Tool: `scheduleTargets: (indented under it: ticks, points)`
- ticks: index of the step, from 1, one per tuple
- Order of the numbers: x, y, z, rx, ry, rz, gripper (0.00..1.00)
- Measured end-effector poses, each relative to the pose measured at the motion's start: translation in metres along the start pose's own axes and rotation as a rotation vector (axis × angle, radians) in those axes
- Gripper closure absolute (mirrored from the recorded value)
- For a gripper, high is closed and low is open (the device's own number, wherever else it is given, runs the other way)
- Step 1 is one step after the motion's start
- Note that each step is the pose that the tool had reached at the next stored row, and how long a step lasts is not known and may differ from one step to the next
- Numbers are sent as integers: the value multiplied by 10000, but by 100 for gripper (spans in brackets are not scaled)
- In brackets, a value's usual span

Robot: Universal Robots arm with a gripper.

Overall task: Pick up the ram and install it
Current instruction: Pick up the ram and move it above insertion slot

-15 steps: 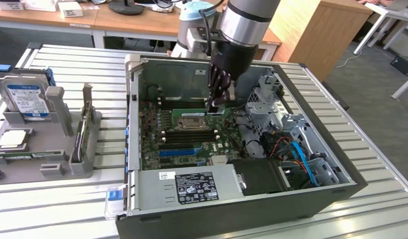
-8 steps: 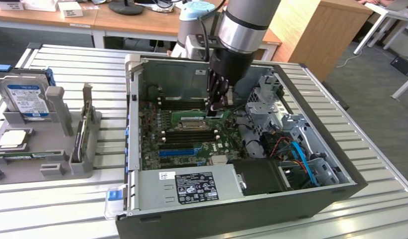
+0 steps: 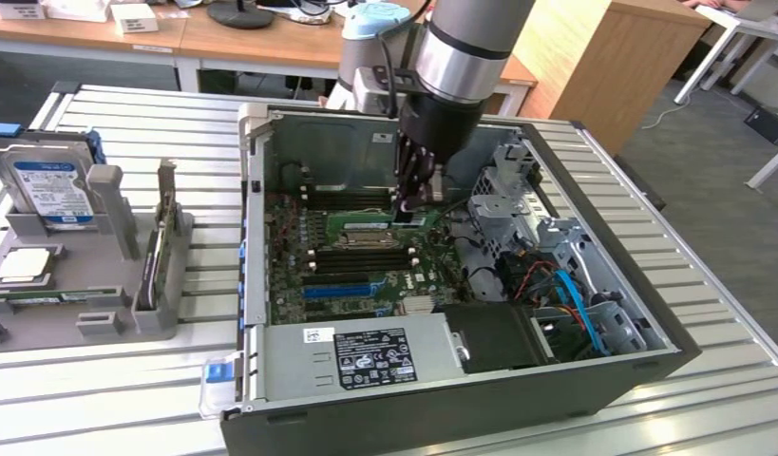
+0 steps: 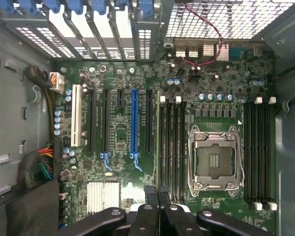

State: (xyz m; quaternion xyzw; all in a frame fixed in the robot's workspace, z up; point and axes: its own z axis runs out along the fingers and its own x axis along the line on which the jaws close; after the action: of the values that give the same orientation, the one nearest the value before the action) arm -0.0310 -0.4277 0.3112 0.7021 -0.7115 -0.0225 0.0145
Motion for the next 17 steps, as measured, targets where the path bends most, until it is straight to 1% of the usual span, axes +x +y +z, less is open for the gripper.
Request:
scheduleTargets:
  ticks: [5, 12, 17]
  points:
    - [-9, 1, 5, 0, -1, 73, 88]
    - [-150, 0, 61, 0, -4, 107, 88]
    - [-153, -1, 73, 1, -5, 107, 88]
